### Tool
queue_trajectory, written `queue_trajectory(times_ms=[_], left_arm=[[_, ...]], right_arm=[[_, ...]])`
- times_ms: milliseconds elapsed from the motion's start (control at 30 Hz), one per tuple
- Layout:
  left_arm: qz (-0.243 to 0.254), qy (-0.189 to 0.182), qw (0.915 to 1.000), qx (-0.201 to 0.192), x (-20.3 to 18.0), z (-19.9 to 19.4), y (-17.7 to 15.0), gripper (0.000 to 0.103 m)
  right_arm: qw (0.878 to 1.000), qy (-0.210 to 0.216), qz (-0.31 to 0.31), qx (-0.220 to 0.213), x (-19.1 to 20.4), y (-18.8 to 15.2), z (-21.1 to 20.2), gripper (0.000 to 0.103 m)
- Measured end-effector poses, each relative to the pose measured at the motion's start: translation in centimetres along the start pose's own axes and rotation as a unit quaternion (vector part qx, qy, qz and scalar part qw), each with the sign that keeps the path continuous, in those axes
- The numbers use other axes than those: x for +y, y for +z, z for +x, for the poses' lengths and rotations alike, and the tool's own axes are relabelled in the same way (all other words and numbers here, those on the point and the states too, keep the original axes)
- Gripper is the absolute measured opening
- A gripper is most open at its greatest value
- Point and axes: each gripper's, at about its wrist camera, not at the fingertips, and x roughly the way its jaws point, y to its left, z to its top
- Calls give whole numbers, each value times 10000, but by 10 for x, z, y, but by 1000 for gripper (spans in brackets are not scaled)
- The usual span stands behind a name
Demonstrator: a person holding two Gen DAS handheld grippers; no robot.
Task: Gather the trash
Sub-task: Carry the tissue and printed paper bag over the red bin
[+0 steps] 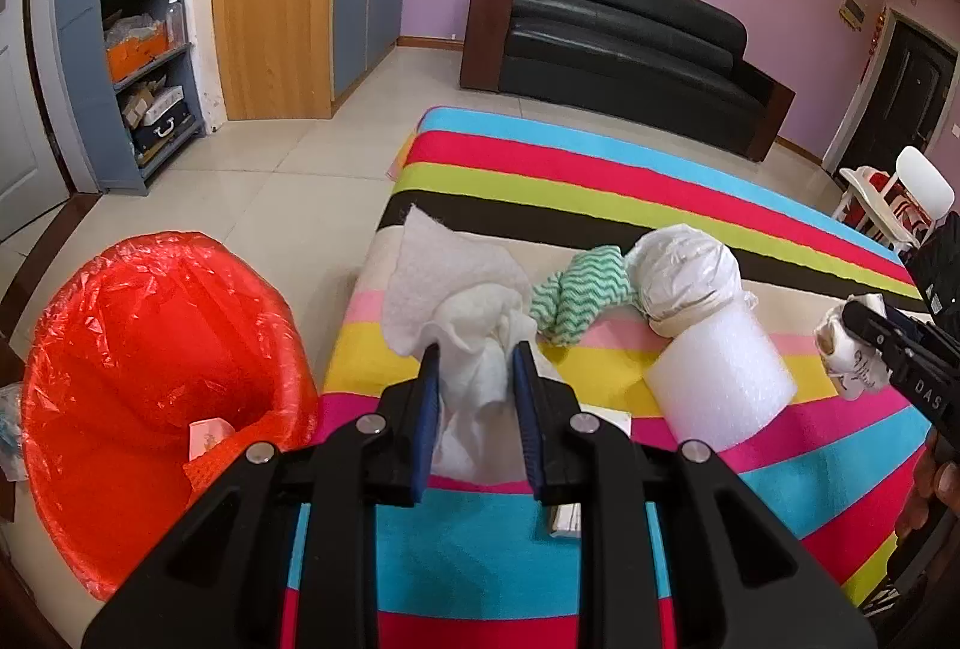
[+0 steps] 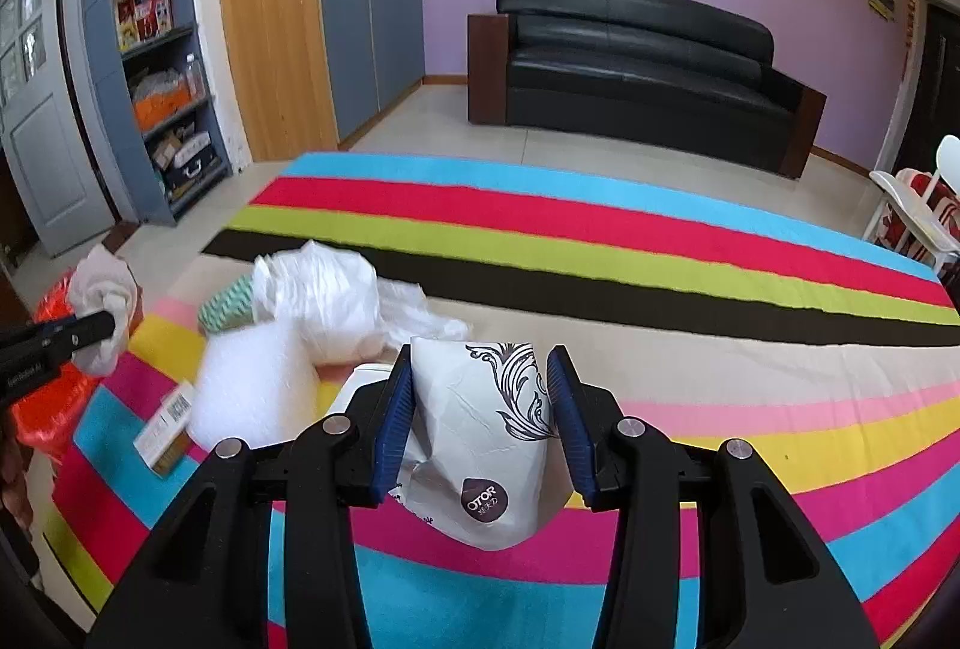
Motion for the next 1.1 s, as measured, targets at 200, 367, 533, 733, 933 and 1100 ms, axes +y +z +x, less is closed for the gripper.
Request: queue_trajectory(times_ms=[200, 367, 533, 733, 933, 1100], left_arm=[[-49, 74, 9999, -112, 10, -13, 2, 23], [-123, 153, 9996, -205, 25, -25, 4, 23], [-256, 240, 9989, -325, 44, -42, 5, 23], [-403, 351, 9976, -443, 71, -59, 7, 23], [-552, 506, 9958, -536, 98, -74, 6, 23], [-681, 634, 9939, -595, 120, -86, 3, 23]], right_arm=[[9997, 66, -14, -216, 14, 10, -9, 43], [9992, 212, -13, -336, 32, 21, -11, 43], [9986, 380, -55, -372, 51, 29, -9, 43], [9973, 580, -151, -423, 81, 36, -9, 43], [9953, 822, -274, -433, 115, 42, -7, 43], [9924, 1059, -444, -440, 153, 44, -5, 43]])
